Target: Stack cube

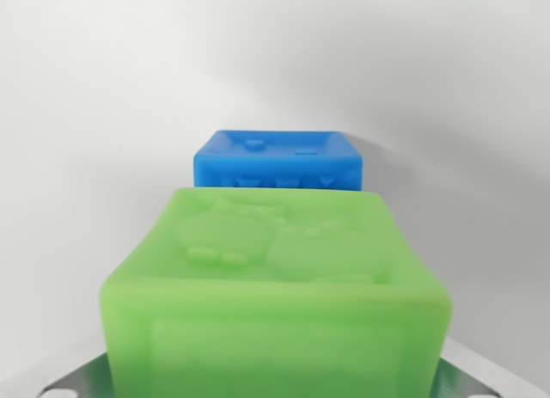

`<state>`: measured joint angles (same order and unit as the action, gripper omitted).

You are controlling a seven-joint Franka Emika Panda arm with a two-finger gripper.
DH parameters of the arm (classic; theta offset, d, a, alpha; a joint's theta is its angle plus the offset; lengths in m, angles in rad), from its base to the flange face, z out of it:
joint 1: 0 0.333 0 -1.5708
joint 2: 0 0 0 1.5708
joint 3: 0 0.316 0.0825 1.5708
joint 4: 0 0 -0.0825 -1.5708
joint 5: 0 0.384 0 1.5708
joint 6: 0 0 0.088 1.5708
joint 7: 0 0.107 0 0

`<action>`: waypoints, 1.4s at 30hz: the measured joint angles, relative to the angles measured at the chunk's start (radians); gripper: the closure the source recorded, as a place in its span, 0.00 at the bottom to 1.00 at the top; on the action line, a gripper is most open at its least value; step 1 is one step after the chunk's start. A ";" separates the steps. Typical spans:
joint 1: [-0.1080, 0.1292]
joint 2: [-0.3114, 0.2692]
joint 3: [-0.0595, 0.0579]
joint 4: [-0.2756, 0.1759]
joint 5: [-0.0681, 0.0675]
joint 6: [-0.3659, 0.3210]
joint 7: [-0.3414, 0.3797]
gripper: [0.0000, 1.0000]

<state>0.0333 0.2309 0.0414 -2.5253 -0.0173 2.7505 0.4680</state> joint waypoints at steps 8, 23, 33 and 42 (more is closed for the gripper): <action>0.003 0.043 -0.004 0.007 -0.004 0.037 0.002 1.00; 0.006 0.061 -0.007 0.009 -0.005 0.052 0.003 0.00; 0.006 0.061 -0.008 0.010 -0.005 0.052 0.003 0.00; 0.006 0.061 -0.008 0.010 -0.005 0.052 0.003 0.00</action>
<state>0.0396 0.2914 0.0339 -2.5157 -0.0220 2.8029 0.4709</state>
